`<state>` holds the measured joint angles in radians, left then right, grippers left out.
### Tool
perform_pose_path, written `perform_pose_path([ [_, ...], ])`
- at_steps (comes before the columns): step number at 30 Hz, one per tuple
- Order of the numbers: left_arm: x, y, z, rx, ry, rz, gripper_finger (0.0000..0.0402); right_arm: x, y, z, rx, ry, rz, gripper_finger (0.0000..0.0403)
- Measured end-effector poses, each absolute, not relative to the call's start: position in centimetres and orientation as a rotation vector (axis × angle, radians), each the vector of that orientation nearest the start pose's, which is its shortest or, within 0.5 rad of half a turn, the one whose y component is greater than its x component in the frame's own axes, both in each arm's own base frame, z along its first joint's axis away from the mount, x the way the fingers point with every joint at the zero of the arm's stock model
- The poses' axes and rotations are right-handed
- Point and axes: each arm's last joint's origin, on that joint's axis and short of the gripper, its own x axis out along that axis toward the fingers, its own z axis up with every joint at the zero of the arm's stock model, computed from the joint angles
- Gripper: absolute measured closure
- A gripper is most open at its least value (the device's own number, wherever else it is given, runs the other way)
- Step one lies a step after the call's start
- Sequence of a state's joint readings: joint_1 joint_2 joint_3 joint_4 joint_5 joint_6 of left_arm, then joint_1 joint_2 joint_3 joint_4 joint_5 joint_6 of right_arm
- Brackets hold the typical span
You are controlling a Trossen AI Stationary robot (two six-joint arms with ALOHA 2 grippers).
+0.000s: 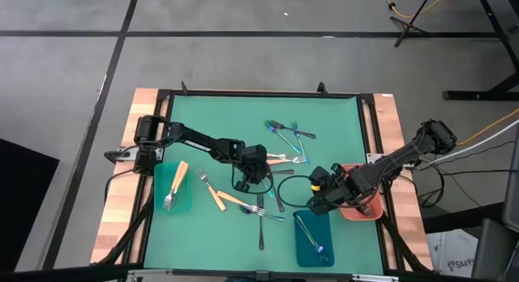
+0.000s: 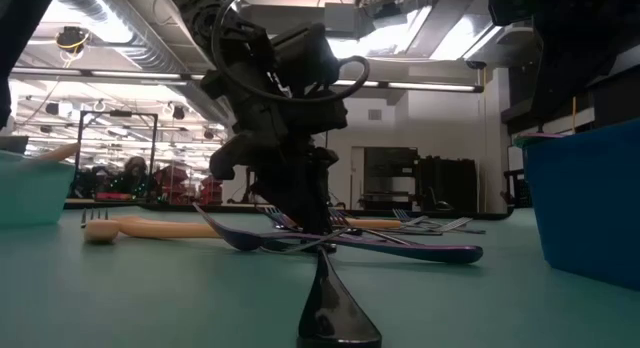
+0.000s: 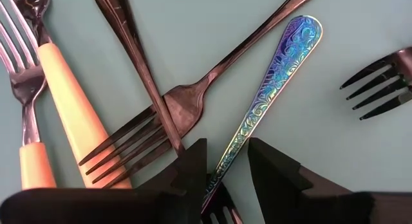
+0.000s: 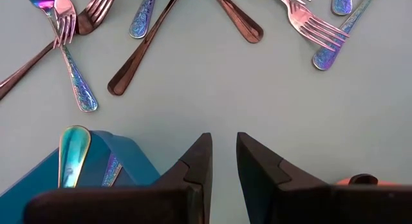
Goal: Sort silverware by color (type)
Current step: Put the blue fork into the blue bin
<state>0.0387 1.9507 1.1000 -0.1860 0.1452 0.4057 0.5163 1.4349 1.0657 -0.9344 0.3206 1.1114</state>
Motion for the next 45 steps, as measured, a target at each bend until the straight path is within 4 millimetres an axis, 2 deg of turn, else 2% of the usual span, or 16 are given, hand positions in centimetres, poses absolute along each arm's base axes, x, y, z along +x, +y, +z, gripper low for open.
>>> perform_pose_path([
  [11, 37.22, 0.99, 12.03, 0.292, 1.010, -0.320, 0.0298, 23.02, 12.02, 24.07, 0.446, 1.097, -0.485, 0.0340],
  [29, 37.15, 0.97, 11.96, 0.334, 1.009, -0.348, 0.0388, 23.02, 12.02, 24.07, 0.446, 1.097, -0.485, 0.0340],
  [45, 37.34, 0.73, 12.18, 0.323, 0.982, -0.334, 0.0390, 23.02, 12.02, 24.08, 0.445, 1.096, -0.486, 0.0340],
])
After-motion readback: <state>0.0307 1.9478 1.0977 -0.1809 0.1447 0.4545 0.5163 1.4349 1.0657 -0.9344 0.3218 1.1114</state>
